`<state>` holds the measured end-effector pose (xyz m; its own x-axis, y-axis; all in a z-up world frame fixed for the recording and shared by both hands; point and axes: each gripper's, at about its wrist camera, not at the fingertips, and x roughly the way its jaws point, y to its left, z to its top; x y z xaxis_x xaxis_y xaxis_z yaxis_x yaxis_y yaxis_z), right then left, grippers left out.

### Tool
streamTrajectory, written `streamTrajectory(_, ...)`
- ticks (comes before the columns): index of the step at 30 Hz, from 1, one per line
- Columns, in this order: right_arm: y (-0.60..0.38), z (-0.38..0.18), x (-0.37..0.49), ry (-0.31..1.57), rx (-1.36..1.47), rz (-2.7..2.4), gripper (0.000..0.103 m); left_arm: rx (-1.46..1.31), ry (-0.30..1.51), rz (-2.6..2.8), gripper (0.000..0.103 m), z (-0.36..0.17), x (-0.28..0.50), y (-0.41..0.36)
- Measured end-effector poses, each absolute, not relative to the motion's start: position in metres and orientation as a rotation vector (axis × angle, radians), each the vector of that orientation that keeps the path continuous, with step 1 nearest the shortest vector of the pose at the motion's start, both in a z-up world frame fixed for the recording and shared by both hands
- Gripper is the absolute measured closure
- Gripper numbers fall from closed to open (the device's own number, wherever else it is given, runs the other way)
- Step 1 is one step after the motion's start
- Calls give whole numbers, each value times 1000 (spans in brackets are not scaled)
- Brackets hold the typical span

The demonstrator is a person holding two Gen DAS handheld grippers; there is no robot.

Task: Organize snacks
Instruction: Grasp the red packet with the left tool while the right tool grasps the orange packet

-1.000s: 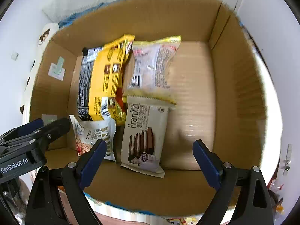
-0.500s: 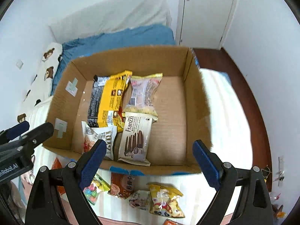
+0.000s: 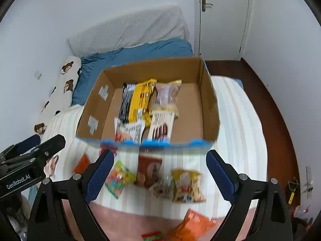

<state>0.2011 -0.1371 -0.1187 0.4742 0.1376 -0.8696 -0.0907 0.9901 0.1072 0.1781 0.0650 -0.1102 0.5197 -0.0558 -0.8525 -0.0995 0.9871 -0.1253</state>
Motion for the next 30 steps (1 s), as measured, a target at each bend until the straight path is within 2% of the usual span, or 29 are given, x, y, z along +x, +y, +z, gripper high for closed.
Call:
streamTrajectory(5, -162, -161, 163, 1195, 127, 132, 8, -193, 1162, 47, 9, -158, 134, 50)
streamTrajectory(14, -236, -250, 103, 1398, 295, 25, 8, -449, 1628, -77, 9, -305, 77, -18)
streamTrajectory(20, -265, -284, 93, 1455, 393, 17, 8, -470, 1770, -95, 10, -357, 72, -71)
streamTrajectory(23, -267, -299, 97, 1478, 448, 38, 9, -391, 1773, -46, 24, -368, 71, -84)
streamTrajectory(25, -266, -309, 101, 1494, 488, 50, 10, -318, 1736, -36, 45, -365, 69, -88)
streamTrajectory(27, -263, -323, 105, 1512, 501, 44, 13, -253, 1704, -41, 49, -358, 67, -87)
streamTrajectory(30, -251, -339, 112, 1528, 493, 28, 19, -160, 1646, 11, 49, -349, 66, -72)
